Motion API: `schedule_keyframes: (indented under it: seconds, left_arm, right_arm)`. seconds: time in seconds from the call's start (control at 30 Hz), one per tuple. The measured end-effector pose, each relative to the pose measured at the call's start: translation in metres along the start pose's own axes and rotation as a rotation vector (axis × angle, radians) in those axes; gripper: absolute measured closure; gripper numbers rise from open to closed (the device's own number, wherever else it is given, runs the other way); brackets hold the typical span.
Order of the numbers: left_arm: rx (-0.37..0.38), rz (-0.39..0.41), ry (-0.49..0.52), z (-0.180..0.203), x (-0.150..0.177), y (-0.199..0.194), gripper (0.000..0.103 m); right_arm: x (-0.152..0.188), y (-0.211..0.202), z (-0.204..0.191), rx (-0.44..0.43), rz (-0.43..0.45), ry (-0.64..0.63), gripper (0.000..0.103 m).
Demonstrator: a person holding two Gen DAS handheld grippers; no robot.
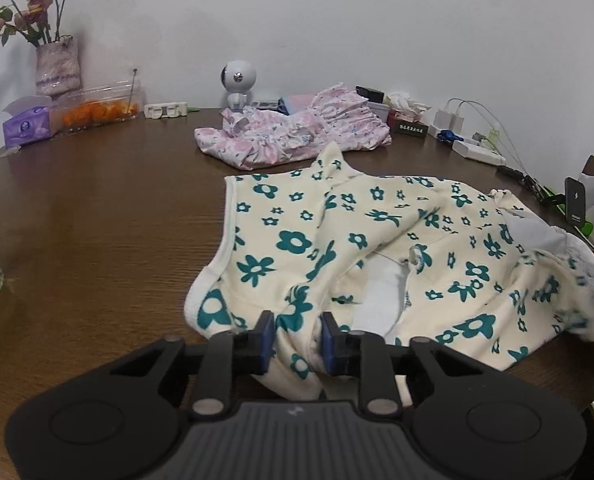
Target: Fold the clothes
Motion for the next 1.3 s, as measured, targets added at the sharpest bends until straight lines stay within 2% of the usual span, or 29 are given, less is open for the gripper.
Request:
schedule_keyframes:
  seconds: [0.1, 0.17, 0.2, 0.3, 0.33, 0.43, 0.53, 0.57, 0.6, 0.63, 0.67, 0.7, 0.73, 0.9, 0.97, 1.03, 1.17, 1.27, 1.3]
  left_arm:
    - [0.002, 0.000, 0.023, -0.001, 0.000, 0.000, 0.084]
    - [0.004, -0.001, 0.037, -0.001, 0.000, 0.000, 0.083]
    - [0.010, -0.005, 0.032, -0.001, -0.001, -0.001, 0.082]
    - [0.065, -0.004, 0.005, 0.000, -0.004, -0.011, 0.080]
    - [0.080, 0.011, -0.002, -0.001, -0.007, -0.016, 0.075]
    - [0.112, 0.043, 0.003, 0.004, -0.015, -0.023, 0.057]
    - [0.133, 0.038, 0.038, 0.013, -0.017, -0.021, 0.058]
    - [0.121, 0.025, 0.068, 0.016, -0.015, -0.017, 0.059]
    - [0.111, 0.014, 0.084, 0.018, -0.013, -0.015, 0.068]
    - [0.103, 0.002, 0.086, 0.018, -0.010, -0.012, 0.079]
    - [0.096, -0.010, 0.080, 0.016, -0.006, -0.011, 0.085]
    - [0.084, -0.025, 0.073, 0.012, -0.002, -0.009, 0.095]
    - [0.078, -0.035, 0.073, 0.010, 0.001, -0.009, 0.095]
    - [0.099, -0.043, 0.076, 0.004, 0.005, -0.014, 0.095]
    - [0.090, -0.048, 0.067, 0.003, 0.001, -0.013, 0.090]
    - [0.081, -0.026, 0.043, 0.001, -0.007, -0.014, 0.080]
    - [0.039, 0.006, 0.008, 0.000, -0.017, -0.010, 0.075]
    - [-0.001, -0.021, -0.003, -0.001, -0.015, 0.000, 0.074]
    - [-0.002, -0.038, 0.010, 0.001, -0.012, 0.002, 0.078]
  right_arm:
    - [-0.008, -0.033, 0.026, 0.070, -0.022, -0.045, 0.101]
    - [-0.008, -0.039, 0.044, 0.147, -0.069, -0.072, 0.101]
    - [0.000, -0.034, 0.047, 0.169, -0.123, -0.118, 0.101]
    - [0.002, -0.029, 0.040, 0.185, -0.133, -0.159, 0.098]
    - [0.003, -0.027, 0.038, 0.190, -0.135, -0.173, 0.092]
    - [-0.016, -0.031, 0.022, 0.106, 0.004, -0.146, 0.057]
    - [-0.023, -0.015, 0.013, 0.060, 0.040, -0.137, 0.058]
    - [-0.022, -0.005, 0.013, 0.052, 0.027, -0.132, 0.064]
    - [-0.018, 0.004, 0.015, 0.051, 0.006, -0.128, 0.068]
    - [-0.014, 0.013, 0.016, 0.050, -0.016, -0.125, 0.077]
    - [-0.011, 0.017, 0.017, 0.049, -0.032, -0.124, 0.085]
    - [-0.007, 0.021, 0.018, 0.049, -0.049, -0.122, 0.088]
    - [-0.003, 0.023, 0.020, 0.051, -0.062, -0.125, 0.093]
    - [0.017, 0.019, 0.025, 0.078, -0.101, -0.142, 0.096]
    - [0.017, 0.013, 0.028, 0.092, -0.093, -0.144, 0.096]
    - [0.016, 0.007, 0.033, 0.111, -0.080, -0.132, 0.094]
    - [0.003, 0.004, 0.031, 0.098, -0.001, -0.135, 0.074]
    - [0.003, 0.019, 0.033, 0.084, -0.002, -0.146, 0.074]
    - [0.006, 0.025, 0.034, 0.082, -0.014, -0.150, 0.075]
Point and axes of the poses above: each gripper's, at about its wrist camera, not at the fingertips, and y roughly the way its jaws point, z to its right, x to its underside, the point moved 9 cm from there along y, roughly the way its jaws point, and after that the axes turned 1 degree about z, right-handed, at the moved point
